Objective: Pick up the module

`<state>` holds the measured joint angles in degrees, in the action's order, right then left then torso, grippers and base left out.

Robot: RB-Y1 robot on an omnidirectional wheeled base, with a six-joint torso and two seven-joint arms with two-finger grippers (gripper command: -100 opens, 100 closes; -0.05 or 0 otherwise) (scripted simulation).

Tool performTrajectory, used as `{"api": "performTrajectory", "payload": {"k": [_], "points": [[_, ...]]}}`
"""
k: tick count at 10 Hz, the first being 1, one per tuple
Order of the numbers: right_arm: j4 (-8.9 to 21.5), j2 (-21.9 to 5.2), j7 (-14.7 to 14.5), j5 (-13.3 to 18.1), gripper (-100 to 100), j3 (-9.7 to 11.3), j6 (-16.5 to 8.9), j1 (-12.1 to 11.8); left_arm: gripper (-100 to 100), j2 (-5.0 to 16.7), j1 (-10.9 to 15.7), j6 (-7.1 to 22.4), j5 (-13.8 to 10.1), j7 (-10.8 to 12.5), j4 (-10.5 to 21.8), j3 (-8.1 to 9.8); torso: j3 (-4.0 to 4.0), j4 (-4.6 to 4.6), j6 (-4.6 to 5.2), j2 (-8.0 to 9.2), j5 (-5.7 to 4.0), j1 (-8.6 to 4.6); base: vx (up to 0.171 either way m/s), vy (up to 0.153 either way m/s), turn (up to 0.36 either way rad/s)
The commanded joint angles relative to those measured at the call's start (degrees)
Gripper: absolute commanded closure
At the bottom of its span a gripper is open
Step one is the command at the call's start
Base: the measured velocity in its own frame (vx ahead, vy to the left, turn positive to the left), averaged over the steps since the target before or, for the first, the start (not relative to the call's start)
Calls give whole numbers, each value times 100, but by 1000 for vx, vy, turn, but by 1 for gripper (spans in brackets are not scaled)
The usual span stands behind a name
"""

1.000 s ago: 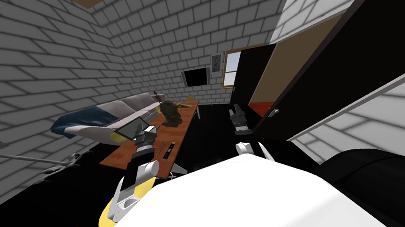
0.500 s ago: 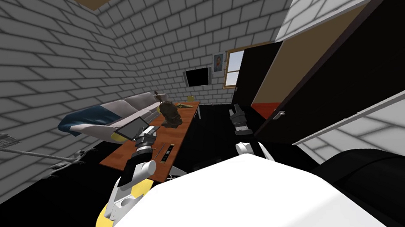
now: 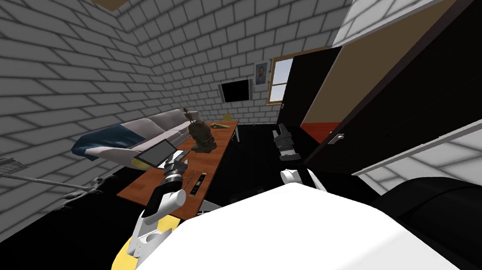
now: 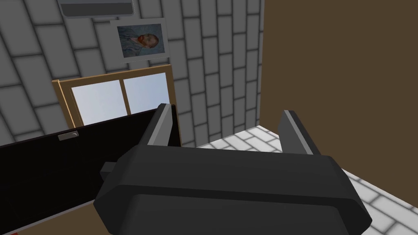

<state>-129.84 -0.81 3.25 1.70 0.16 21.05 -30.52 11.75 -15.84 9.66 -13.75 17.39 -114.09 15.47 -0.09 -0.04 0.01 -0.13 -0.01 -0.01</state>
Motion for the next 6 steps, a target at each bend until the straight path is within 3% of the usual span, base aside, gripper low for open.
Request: {"api": "performTrajectory", "payload": {"k": [1, 6], "points": [[0, 0, 0, 0, 0, 0, 0, 0, -100, 31, 78, 286, -90, 126, 151, 114, 0, 0, 0, 0, 0, 0, 50, -24, 49], [0, 0, 0, 0, 0, 0, 0, 0, -100, 65, 157, 893, -174, 236, 338, 209, -4, -2, 0, -7, -1, -5, 41, -25, 24]]}}
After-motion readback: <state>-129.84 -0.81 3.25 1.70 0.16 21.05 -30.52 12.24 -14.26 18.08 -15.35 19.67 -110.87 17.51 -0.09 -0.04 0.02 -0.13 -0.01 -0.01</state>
